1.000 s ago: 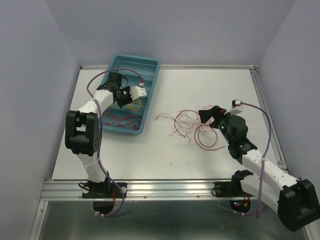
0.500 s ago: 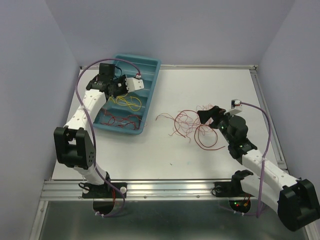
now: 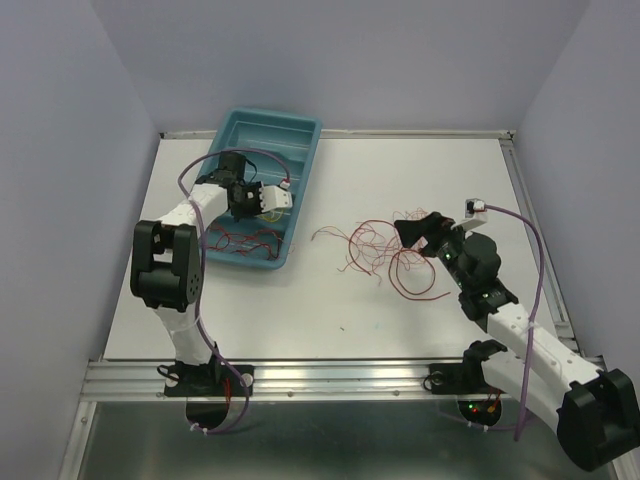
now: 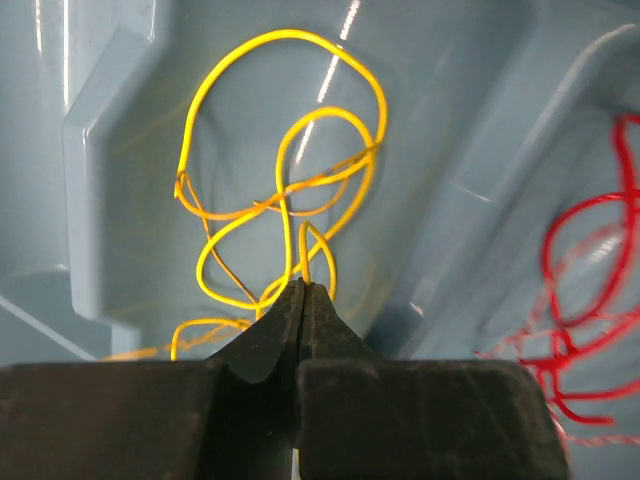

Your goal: Untangle the cables

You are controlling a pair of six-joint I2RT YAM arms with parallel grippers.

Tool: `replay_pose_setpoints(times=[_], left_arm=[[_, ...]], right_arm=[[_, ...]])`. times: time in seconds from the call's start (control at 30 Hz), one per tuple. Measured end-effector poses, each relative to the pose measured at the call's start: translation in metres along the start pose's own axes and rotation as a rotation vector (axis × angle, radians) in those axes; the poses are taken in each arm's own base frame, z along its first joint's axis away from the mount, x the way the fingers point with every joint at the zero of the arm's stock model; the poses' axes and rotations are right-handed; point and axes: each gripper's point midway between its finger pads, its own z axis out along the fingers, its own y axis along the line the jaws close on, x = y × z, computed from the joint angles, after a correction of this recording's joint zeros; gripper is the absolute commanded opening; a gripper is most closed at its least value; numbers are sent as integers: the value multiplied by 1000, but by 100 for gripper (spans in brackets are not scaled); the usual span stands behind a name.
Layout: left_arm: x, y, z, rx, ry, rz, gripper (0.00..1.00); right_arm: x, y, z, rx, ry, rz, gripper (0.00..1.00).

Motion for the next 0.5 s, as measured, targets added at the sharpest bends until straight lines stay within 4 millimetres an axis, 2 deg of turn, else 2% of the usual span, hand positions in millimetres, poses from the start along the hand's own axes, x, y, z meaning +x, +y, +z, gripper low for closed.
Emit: replay_pose_setpoints(times=[0.1, 0.17, 0.27, 0.43, 0.5], left_arm=[[3, 4, 12, -10, 2, 8, 2], [3, 7, 15, -18, 1, 12, 9], [3, 9, 18, -29, -3, 27, 27], [0, 15, 15, -53, -15, 47, 40], [0, 18, 10, -65, -23, 37, 48]], right_arm=[[0, 0, 0, -2, 2, 0, 98], [1, 0, 0, -1, 3, 0, 98], [1, 0, 0, 0, 4, 0, 98], [2, -2, 1, 4, 8, -7, 98], [9, -7, 4, 20, 29, -16, 98]])
